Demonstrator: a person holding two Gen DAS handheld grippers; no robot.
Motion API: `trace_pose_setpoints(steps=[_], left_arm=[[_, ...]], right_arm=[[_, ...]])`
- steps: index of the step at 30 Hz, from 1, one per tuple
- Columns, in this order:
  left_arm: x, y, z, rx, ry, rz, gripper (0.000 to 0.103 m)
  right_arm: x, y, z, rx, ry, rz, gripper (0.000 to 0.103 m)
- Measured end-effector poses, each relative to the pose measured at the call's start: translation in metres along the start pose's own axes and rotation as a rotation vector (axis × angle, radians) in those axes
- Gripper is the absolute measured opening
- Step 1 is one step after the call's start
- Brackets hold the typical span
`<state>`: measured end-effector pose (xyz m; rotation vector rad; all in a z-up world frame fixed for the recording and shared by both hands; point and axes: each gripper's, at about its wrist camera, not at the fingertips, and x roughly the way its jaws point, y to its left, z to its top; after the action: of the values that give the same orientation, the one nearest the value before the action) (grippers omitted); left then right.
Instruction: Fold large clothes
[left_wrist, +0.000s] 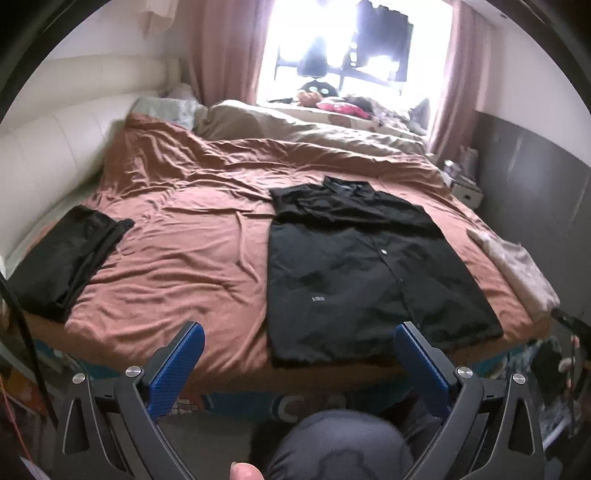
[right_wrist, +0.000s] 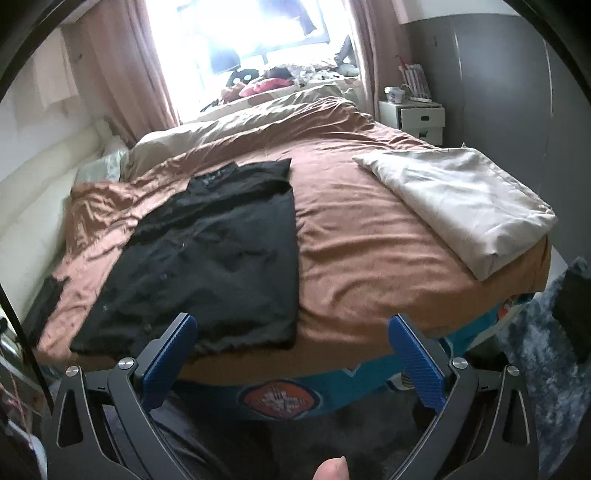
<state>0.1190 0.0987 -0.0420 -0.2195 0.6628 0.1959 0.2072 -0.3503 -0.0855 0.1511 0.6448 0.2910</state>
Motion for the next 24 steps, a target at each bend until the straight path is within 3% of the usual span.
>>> trace_pose_setpoints(steps=[4, 9, 19, 22, 24], left_arm=[[0.001, 0.009, -0.020, -0.050, -0.002, -0.094, 0.103], [0.012, 0.013, -0.035, -0.033, -0.020, -0.053, 0.103], [0.062, 0.032, -0.039, -0.086, -0.015, -0.073, 0.103], [0.080, 0.039, -0.042, -0.123, 0.021, -0.078, 0.102], [0.093, 0.041, -0.044, -0.138, 0.040, -0.067, 0.094]], right_arm=[[0.002, 0.001, -0.016, 0.003, -0.019, 0.024, 0.103], [0.016, 0.001, -0.028, 0.028, -0.002, 0.058, 0.103], [0.065, -0.024, -0.035, 0.180, 0.047, 0.131, 0.103], [0.084, -0.034, -0.033, 0.240, 0.073, 0.187, 0.088], [0.097, -0.040, -0.032, 0.292, 0.094, 0.226, 0.075]])
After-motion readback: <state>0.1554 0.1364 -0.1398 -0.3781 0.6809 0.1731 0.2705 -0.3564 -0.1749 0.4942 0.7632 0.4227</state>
